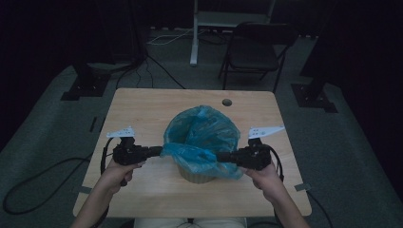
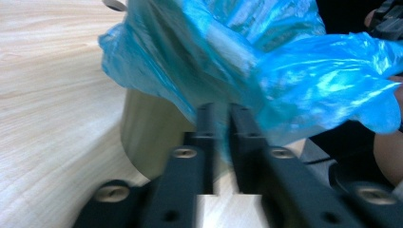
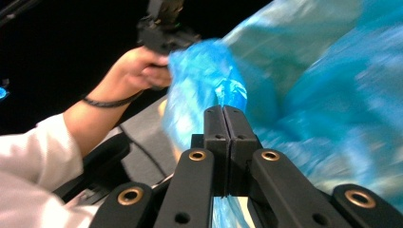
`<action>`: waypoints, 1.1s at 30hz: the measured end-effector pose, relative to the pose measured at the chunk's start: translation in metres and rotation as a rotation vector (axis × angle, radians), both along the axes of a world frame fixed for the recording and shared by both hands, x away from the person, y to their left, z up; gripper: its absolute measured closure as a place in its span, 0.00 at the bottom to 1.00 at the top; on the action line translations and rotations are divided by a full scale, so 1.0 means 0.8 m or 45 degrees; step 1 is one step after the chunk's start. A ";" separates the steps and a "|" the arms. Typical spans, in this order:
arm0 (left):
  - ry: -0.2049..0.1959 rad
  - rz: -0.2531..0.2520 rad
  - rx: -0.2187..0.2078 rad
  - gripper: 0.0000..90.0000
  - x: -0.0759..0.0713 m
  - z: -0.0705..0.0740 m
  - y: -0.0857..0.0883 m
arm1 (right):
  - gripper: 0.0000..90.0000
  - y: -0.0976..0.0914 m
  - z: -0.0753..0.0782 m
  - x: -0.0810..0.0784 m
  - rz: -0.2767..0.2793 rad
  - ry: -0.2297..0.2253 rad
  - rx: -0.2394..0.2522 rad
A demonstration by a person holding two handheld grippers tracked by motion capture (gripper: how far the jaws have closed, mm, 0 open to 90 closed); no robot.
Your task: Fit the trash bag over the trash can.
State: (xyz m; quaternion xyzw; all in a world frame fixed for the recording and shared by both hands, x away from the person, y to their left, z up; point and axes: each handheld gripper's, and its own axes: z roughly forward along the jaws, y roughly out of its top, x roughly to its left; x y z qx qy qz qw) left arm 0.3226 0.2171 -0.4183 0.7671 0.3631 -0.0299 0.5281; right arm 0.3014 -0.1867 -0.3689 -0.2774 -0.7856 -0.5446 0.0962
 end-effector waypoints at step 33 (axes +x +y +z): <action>-0.161 0.215 0.071 0.48 -0.006 -0.037 0.008 | 0.50 -0.092 -0.053 -0.004 -0.375 0.027 0.002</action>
